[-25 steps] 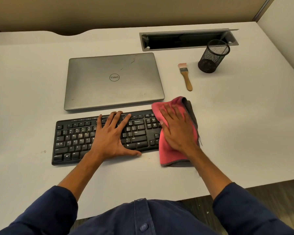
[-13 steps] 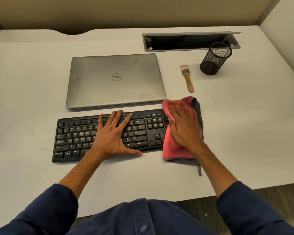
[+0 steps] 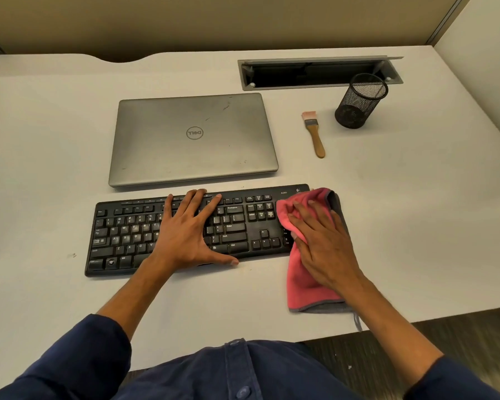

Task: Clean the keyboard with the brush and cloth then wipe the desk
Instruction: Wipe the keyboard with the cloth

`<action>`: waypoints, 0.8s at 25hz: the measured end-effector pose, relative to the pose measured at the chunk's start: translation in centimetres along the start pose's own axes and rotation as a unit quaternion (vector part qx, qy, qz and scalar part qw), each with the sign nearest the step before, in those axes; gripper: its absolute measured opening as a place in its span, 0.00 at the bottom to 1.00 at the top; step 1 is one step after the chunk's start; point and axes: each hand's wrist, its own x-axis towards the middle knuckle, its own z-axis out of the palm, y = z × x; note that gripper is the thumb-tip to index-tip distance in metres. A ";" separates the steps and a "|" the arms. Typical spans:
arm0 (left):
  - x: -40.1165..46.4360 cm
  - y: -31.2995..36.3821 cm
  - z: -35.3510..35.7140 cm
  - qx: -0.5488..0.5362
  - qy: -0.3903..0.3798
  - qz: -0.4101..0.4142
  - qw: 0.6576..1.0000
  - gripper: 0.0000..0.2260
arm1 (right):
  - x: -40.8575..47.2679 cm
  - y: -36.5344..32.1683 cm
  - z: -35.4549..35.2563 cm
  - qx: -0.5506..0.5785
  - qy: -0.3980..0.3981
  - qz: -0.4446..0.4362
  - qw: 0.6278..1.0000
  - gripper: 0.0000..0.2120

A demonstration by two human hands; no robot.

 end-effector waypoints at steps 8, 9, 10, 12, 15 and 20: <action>0.0 0.0 0.0 -0.006 0.002 0.001 1.000 0.60 | -4.4 0.4 1.3 0.000 0.025 -0.008 1.000 0.26; 0.0 0.1 0.0 -0.005 0.000 0.002 1.000 0.60 | -4.8 0.4 1.4 0.000 0.028 -0.012 1.000 0.26; 0.0 0.1 -0.1 -0.004 -0.001 0.002 1.000 0.60 | -5.1 0.4 1.7 -0.005 0.029 -0.017 0.999 0.27; 0.0 0.0 -0.2 -0.003 -0.002 0.002 1.000 0.61 | -5.2 0.1 2.0 -0.018 0.023 -0.018 0.999 0.28; 0.2 0.0 -0.2 0.001 -0.014 0.001 1.000 0.61 | -2.8 -0.5 2.2 0.003 0.007 0.026 1.000 0.29; 0.2 -0.1 -0.2 -0.003 -0.022 0.002 1.000 0.61 | 5.3 -1.1 1.9 0.061 -0.015 0.093 0.994 0.26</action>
